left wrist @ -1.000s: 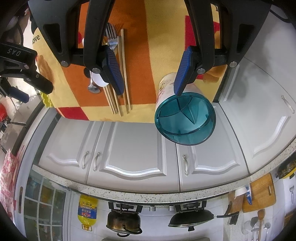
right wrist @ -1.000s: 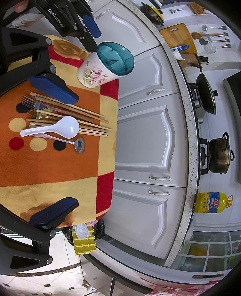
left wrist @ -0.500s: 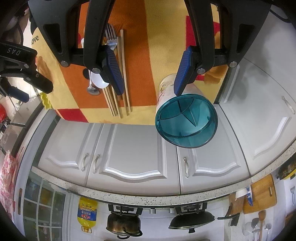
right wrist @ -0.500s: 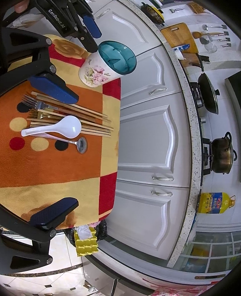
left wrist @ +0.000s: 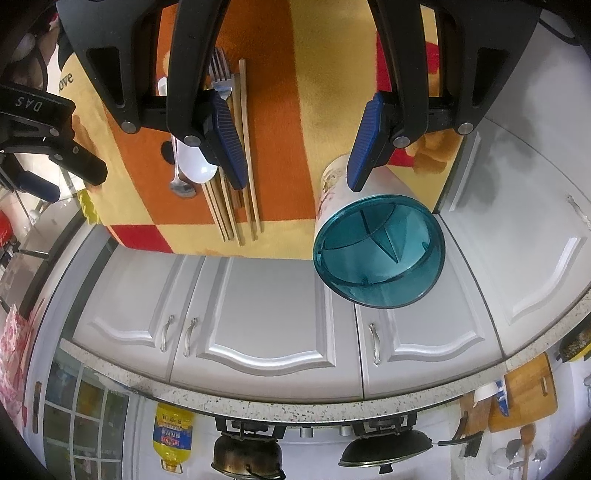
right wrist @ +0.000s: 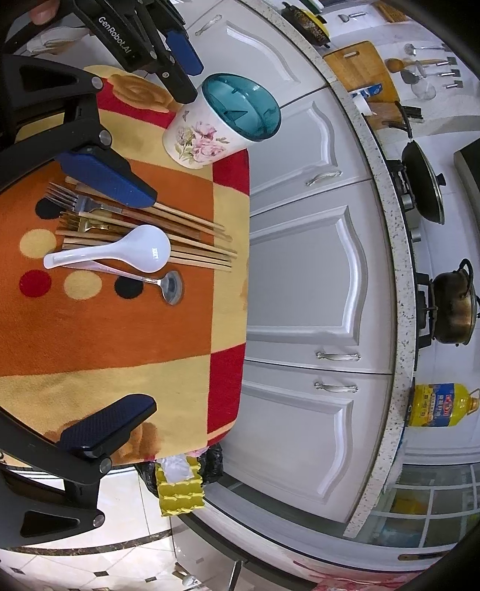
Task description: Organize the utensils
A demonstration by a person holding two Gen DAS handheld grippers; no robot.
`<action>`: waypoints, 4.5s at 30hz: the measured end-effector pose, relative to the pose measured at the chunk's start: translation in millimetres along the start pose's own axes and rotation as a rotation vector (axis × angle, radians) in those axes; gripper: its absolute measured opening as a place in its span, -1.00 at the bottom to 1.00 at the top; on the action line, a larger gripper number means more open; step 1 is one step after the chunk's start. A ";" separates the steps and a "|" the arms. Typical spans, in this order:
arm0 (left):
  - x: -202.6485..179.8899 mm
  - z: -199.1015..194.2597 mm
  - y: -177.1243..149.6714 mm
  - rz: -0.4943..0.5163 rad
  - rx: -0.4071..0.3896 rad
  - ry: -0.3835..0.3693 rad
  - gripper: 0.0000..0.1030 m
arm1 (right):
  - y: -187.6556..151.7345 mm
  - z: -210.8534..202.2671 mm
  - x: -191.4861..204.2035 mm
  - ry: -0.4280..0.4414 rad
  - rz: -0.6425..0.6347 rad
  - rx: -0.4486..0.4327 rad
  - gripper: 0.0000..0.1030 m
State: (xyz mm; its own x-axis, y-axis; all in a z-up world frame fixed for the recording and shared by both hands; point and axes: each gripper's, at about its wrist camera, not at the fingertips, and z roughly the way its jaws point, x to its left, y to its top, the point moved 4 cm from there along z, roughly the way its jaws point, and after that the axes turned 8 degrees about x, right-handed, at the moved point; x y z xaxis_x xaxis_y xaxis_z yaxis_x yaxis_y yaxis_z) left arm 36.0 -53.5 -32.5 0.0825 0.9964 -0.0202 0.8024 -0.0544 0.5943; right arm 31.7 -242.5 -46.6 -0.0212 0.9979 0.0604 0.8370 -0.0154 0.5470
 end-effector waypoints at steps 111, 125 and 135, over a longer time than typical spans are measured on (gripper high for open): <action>-37.3 127.6 12.9 0.091 0.309 -0.236 -0.92 | -9.3 125.8 -50.9 0.586 0.143 0.337 -0.86; 19.1 -5.6 43.8 0.012 0.029 -0.374 -0.92 | 21.2 21.2 -27.6 0.624 0.061 0.146 -0.96; 51.2 -17.6 54.2 -0.098 -0.012 -0.433 -0.92 | -8.6 88.2 -17.3 0.358 -0.030 0.335 -0.47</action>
State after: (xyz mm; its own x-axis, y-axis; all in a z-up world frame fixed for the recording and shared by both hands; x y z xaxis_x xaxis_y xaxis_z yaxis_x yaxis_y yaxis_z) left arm 73.2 -4.2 12.8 0.2488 0.8773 -0.4104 0.8118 0.0423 0.5824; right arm 73.1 -254.1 -126.0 -0.1855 0.9125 0.3646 0.9618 0.0925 0.2578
